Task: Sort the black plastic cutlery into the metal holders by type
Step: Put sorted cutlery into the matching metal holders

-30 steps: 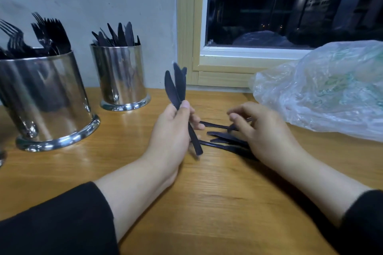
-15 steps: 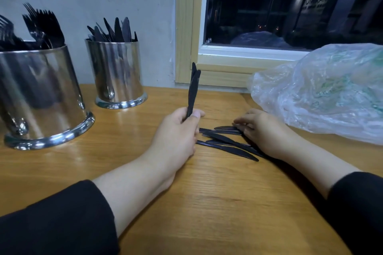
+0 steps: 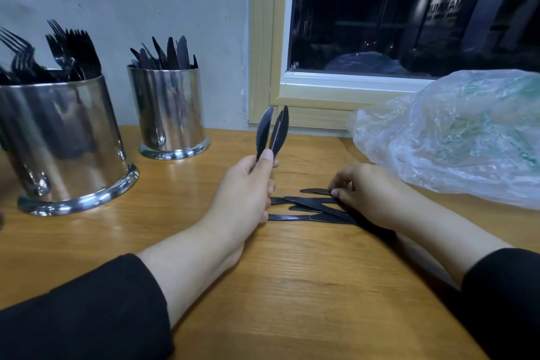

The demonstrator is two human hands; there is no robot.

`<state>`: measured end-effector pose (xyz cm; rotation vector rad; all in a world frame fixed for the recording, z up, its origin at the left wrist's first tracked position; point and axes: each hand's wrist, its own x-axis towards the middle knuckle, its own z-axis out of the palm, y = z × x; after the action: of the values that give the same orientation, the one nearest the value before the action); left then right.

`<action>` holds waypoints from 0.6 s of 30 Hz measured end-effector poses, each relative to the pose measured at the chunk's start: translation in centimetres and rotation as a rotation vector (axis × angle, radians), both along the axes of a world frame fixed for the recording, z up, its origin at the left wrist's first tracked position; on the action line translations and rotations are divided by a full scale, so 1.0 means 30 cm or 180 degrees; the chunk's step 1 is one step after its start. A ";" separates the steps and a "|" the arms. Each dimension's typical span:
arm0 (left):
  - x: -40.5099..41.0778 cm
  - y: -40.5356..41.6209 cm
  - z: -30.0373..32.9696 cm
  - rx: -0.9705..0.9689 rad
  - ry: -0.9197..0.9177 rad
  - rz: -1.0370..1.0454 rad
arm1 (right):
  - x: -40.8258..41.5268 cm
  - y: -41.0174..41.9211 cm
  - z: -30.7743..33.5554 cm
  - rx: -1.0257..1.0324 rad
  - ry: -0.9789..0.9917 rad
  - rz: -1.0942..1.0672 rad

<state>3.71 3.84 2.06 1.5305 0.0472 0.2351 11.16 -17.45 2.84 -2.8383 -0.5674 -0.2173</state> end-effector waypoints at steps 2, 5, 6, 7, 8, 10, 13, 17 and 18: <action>0.001 0.001 0.000 0.0004 0.0006 0.0020 | -0.005 0.009 -0.002 -0.0276 -0.0287 0.0061; -0.002 -0.001 0.005 0.0005 -0.0013 0.0101 | -0.009 0.019 -0.007 -0.0421 -0.0508 0.0192; -0.004 -0.001 0.006 0.0030 -0.0023 0.0127 | -0.008 0.021 -0.008 -0.0451 -0.0538 0.0198; -0.007 0.000 0.007 0.0069 -0.0033 0.0139 | -0.006 0.023 -0.009 -0.0460 -0.0549 0.0194; -0.010 0.000 0.008 0.0095 -0.0037 0.0128 | -0.007 0.023 -0.011 -0.0429 -0.0548 0.0185; -0.014 -0.002 0.008 0.0047 -0.0022 0.0073 | -0.007 0.021 -0.016 -0.0261 -0.0493 0.0146; -0.020 -0.005 0.012 -0.0020 -0.0074 -0.0034 | -0.002 0.015 -0.016 0.0039 -0.0323 0.0040; -0.022 -0.005 0.015 0.0036 -0.0139 -0.0083 | 0.000 0.024 -0.007 0.0047 -0.0278 -0.0111; -0.022 -0.006 0.015 0.0003 -0.0115 -0.0079 | -0.001 0.031 -0.009 -0.0035 -0.0344 -0.0144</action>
<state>3.06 3.67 2.52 1.5266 -0.0005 0.2428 11.13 -16.53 2.56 -2.8656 -0.5278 -0.3787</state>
